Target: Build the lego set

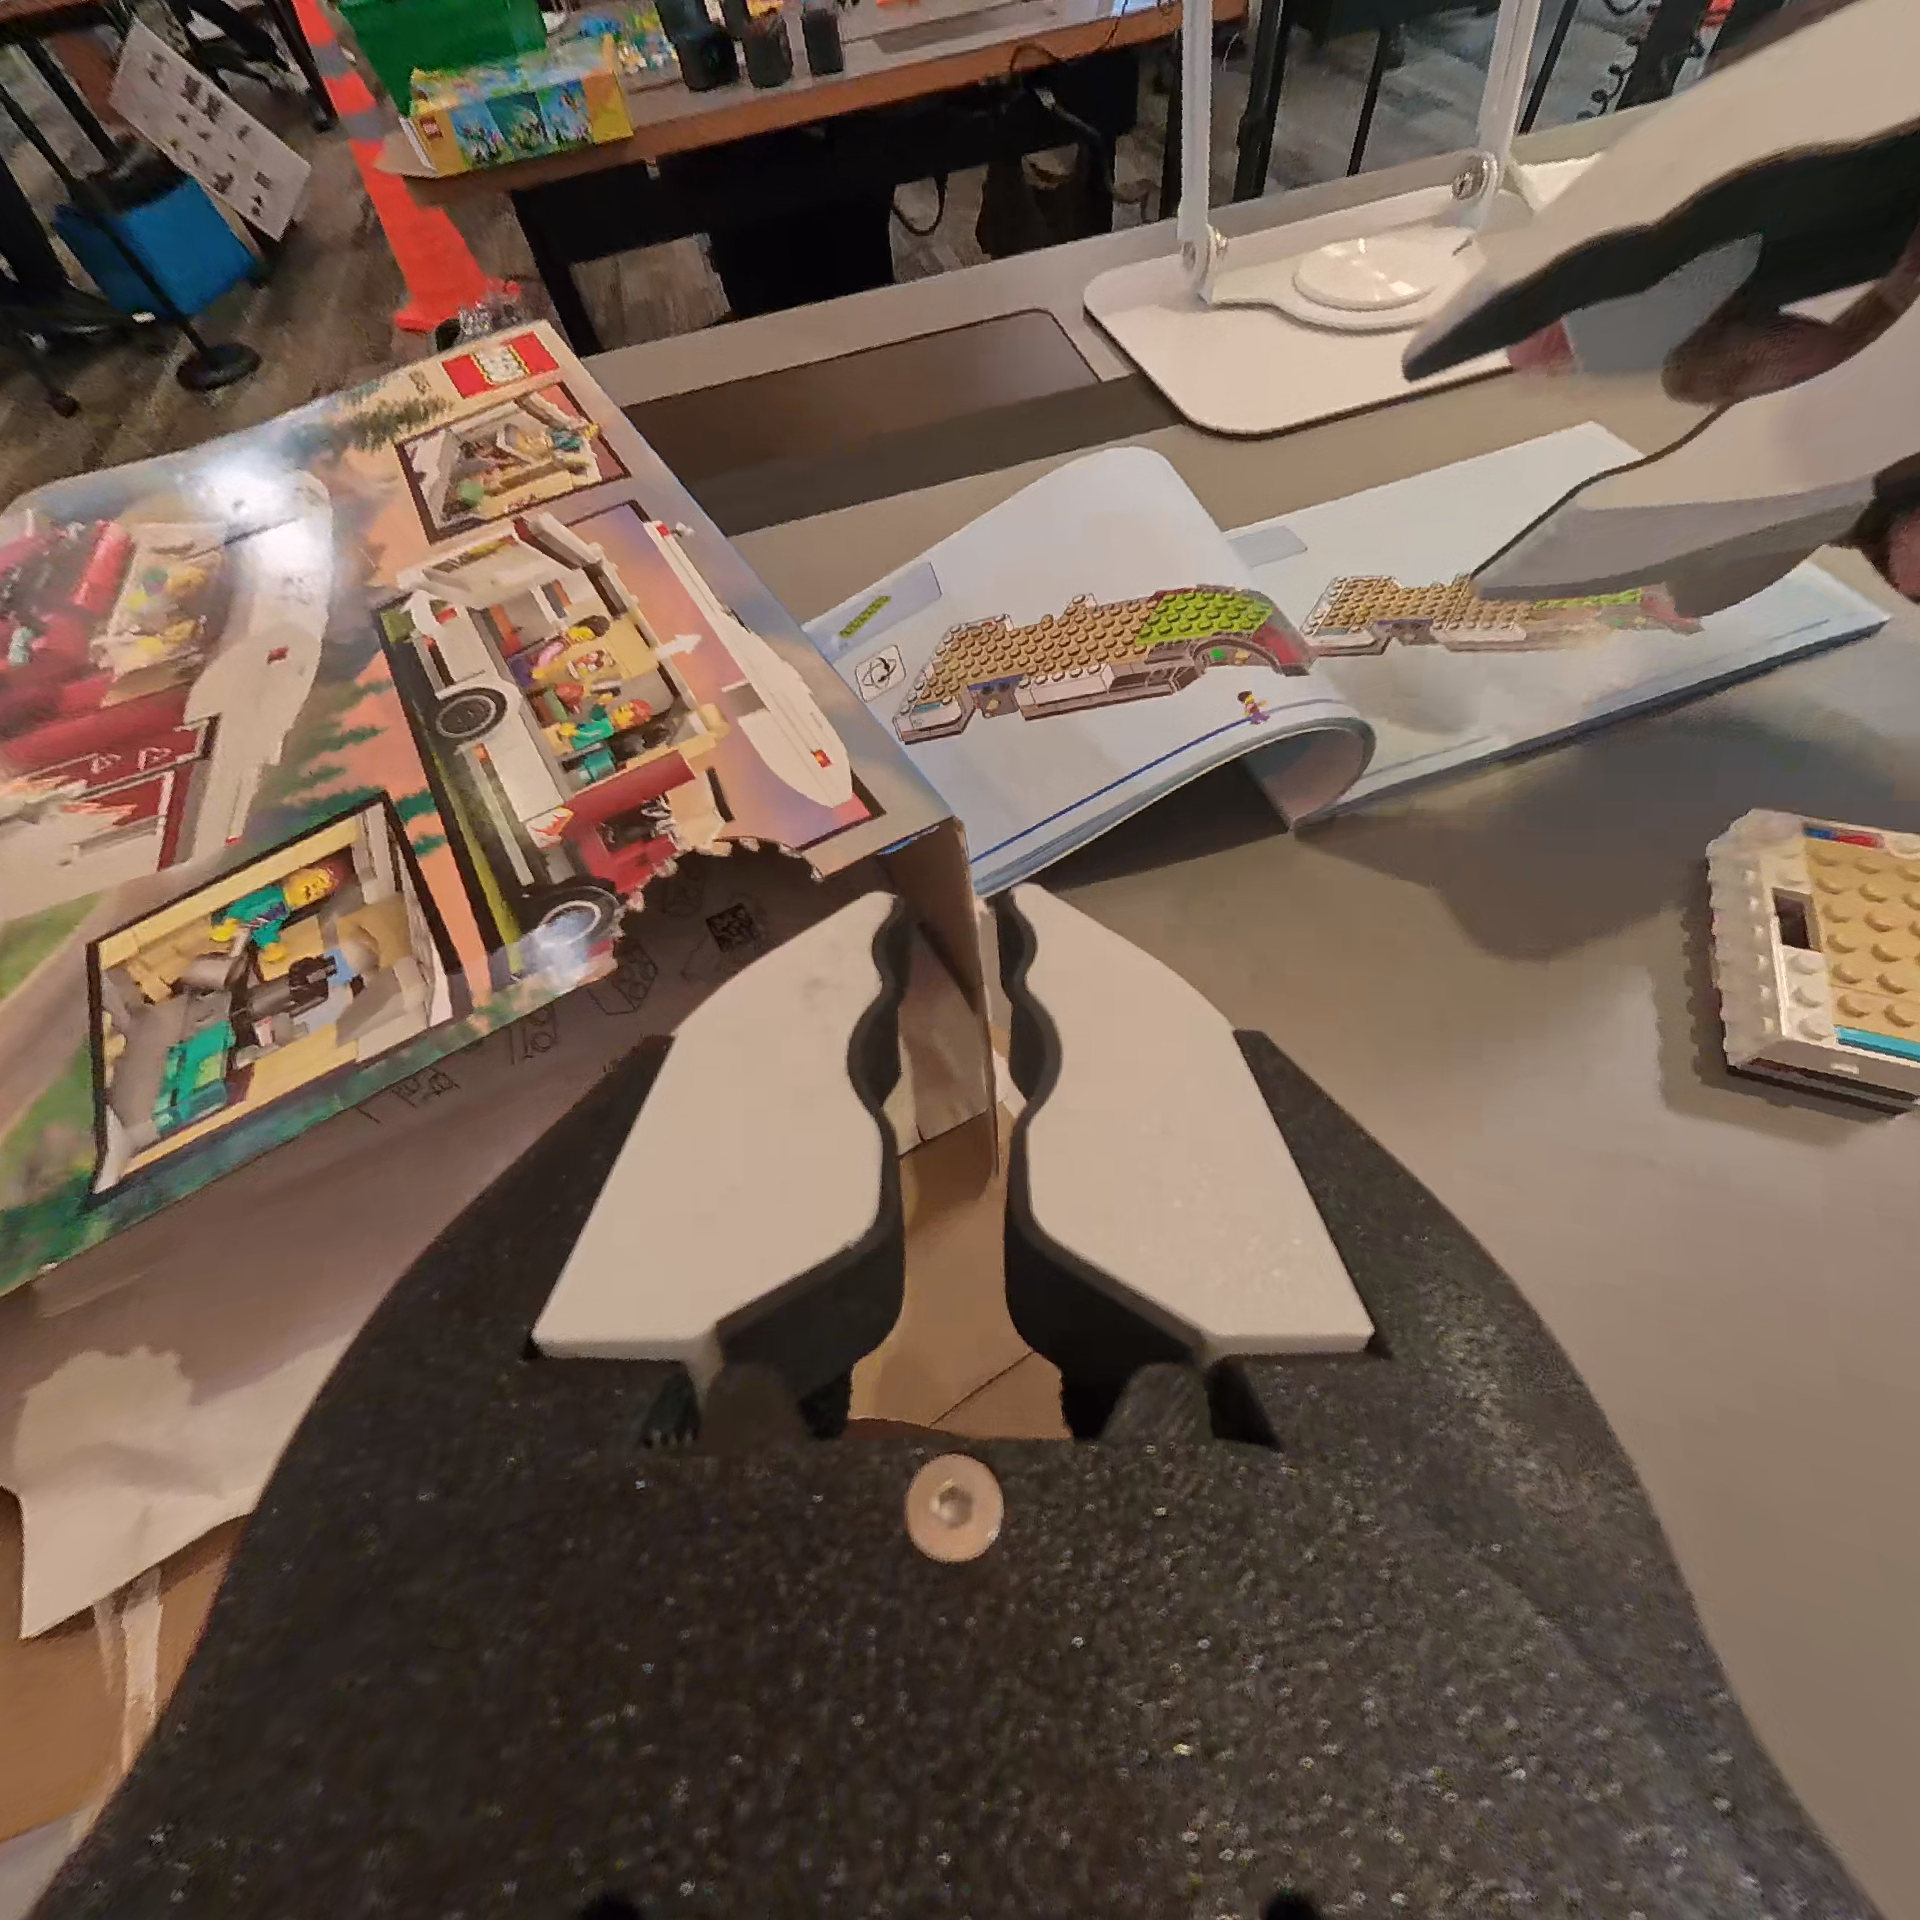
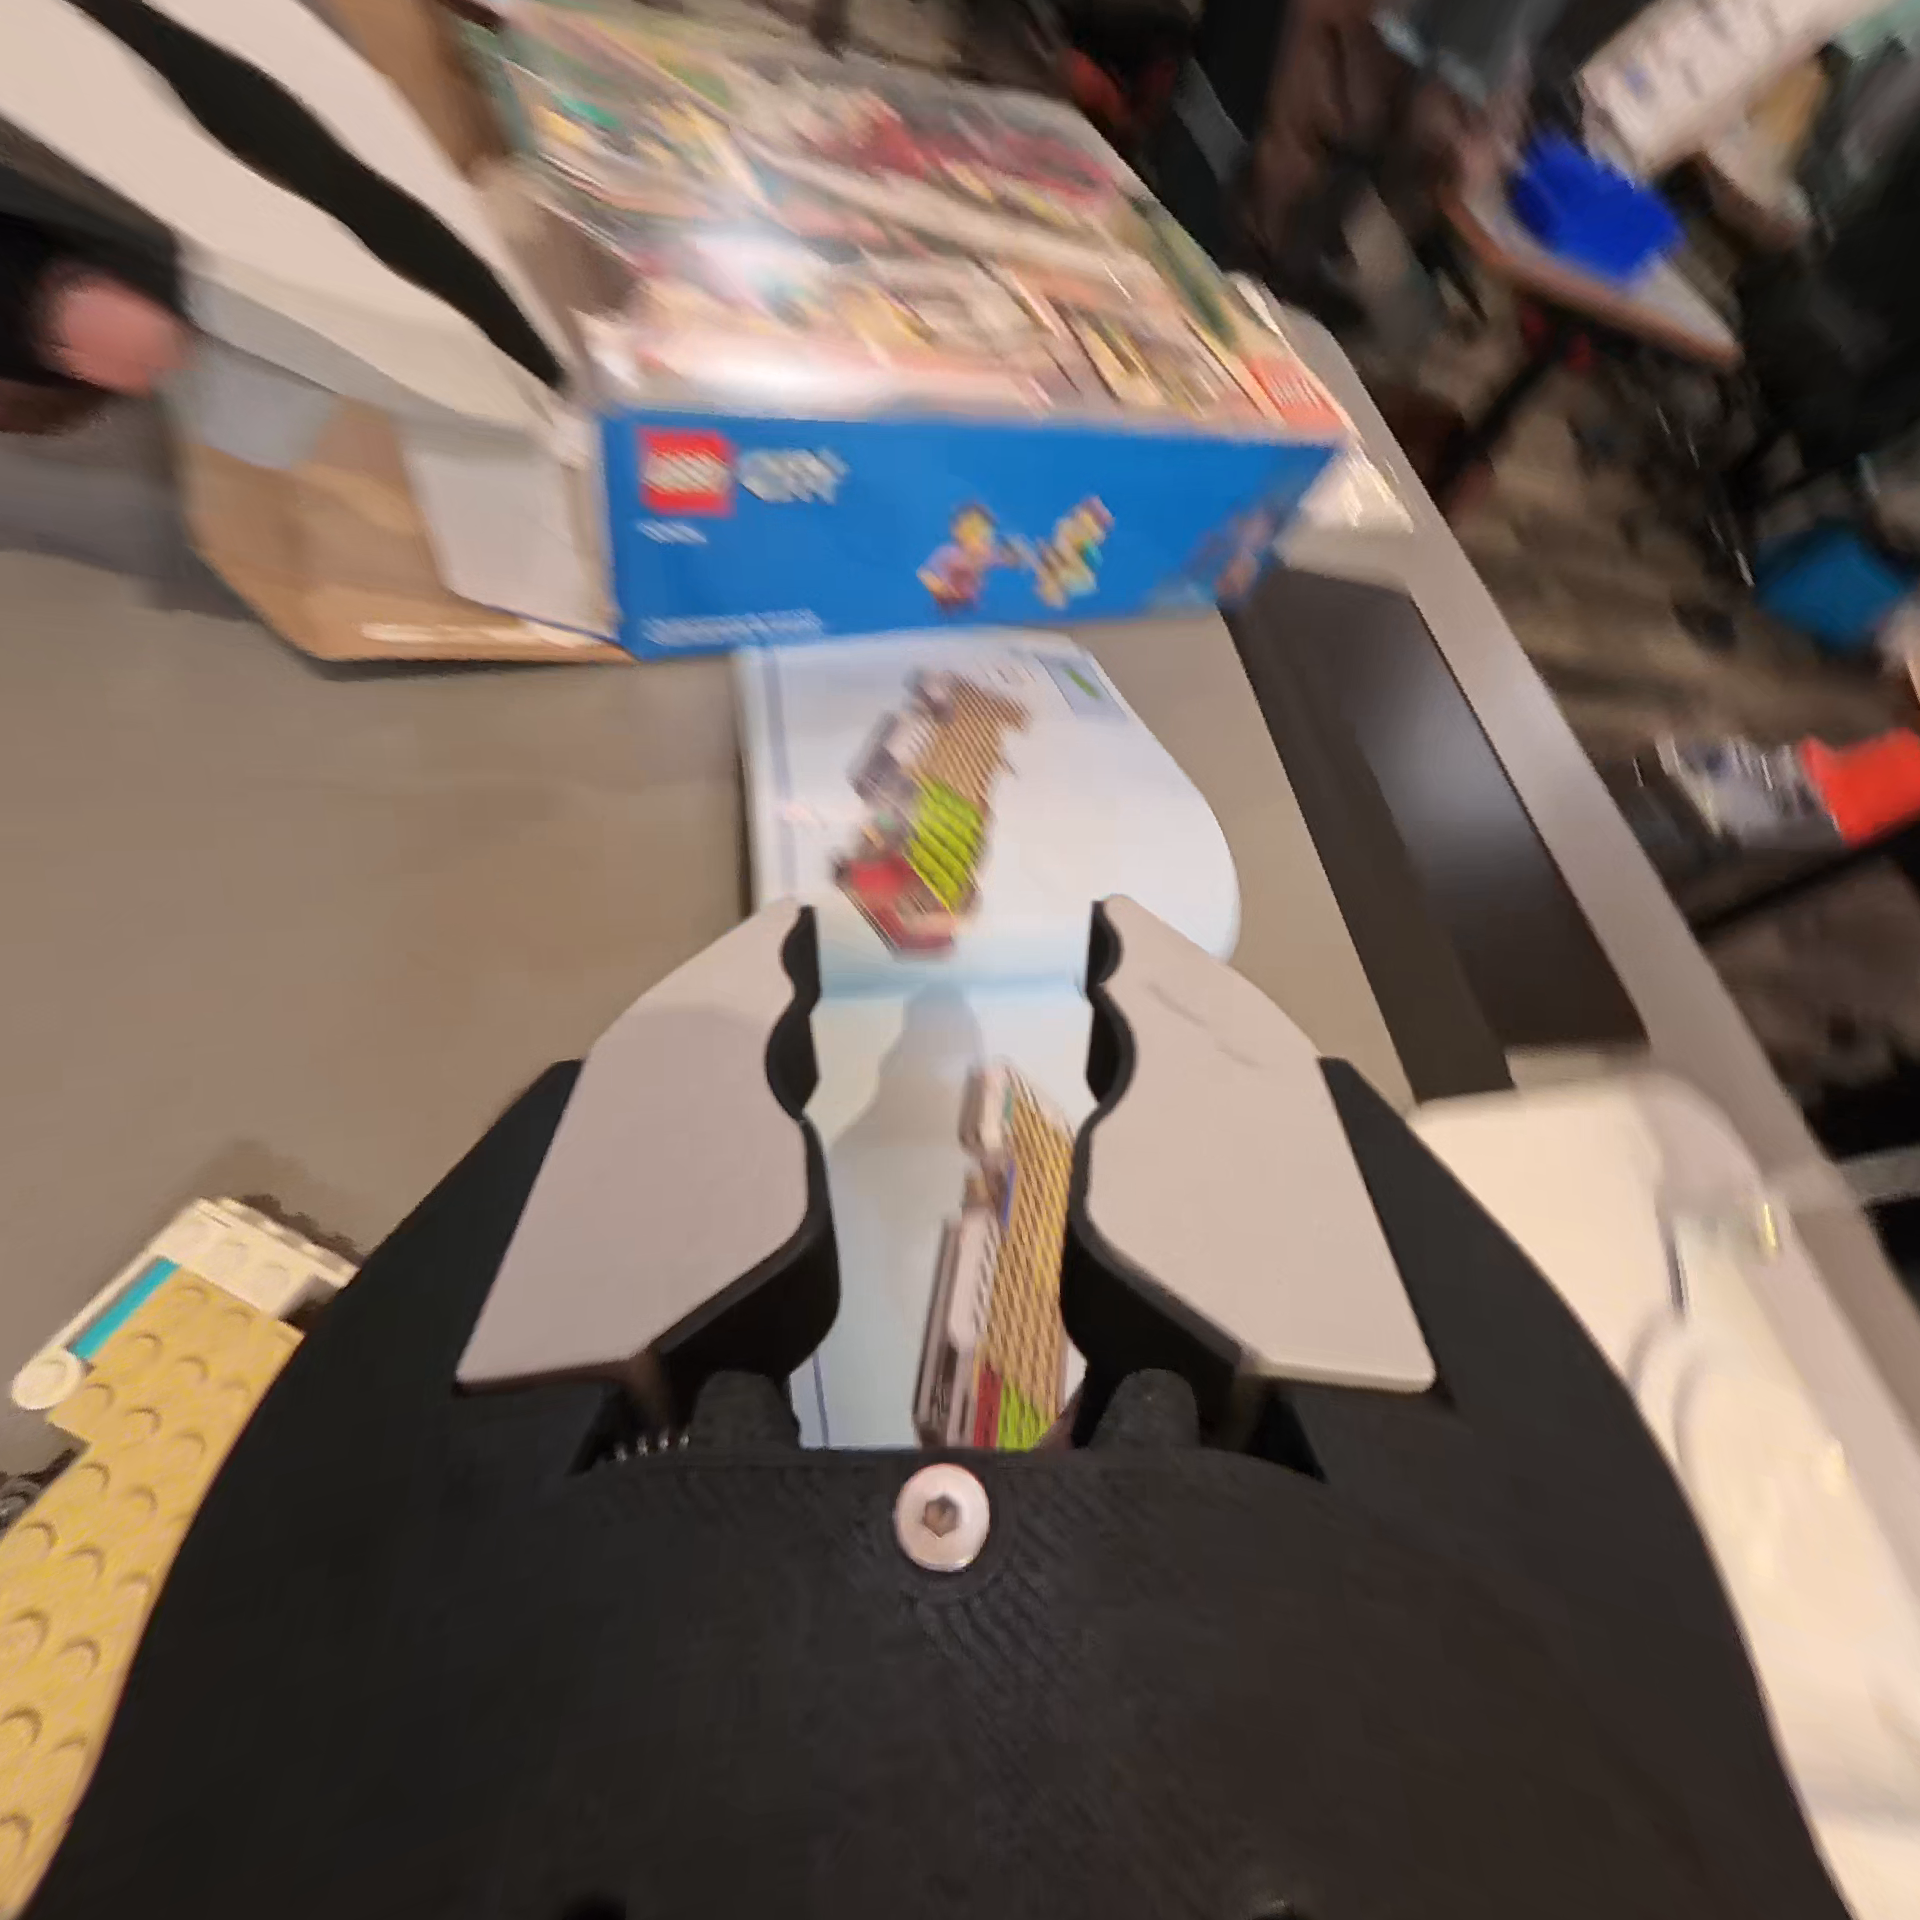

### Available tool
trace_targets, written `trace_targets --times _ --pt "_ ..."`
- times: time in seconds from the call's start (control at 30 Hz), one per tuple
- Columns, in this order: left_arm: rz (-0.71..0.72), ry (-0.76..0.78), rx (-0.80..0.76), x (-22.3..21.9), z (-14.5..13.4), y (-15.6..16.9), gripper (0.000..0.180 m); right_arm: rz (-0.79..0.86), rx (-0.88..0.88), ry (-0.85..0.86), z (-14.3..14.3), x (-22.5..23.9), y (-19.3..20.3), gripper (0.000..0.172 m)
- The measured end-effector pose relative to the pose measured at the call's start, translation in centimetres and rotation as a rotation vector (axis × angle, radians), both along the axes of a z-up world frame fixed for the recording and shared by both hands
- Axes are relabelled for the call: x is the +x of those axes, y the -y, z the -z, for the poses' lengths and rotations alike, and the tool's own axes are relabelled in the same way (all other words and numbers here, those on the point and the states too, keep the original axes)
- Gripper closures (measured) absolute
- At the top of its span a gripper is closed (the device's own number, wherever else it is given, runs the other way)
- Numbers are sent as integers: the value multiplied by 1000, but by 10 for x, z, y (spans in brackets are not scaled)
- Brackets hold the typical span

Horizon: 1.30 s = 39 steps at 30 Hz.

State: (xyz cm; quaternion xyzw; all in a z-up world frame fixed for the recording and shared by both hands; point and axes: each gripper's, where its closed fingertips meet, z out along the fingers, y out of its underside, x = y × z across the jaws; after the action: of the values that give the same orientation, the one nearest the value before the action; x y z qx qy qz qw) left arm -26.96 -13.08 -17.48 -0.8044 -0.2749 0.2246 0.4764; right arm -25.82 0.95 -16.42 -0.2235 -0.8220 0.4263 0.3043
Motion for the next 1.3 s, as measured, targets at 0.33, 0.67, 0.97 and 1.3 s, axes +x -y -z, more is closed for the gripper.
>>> trace_targets --times 0.33,0.67,0.97,1.3 --pt "13 9 -66 1 13 -6 164 -211 406 0 37 -15 55 111" --pt "21 -5 -68 4 10 -8 165 -151 434 86 54 -9 34 116" --pt "20 -42 -76 4 7 -9 165 -65 454 87 57 1 8 117" --pt "18 -92 -90 5 1 -11 164 65 401 136 63 17 -23 119"
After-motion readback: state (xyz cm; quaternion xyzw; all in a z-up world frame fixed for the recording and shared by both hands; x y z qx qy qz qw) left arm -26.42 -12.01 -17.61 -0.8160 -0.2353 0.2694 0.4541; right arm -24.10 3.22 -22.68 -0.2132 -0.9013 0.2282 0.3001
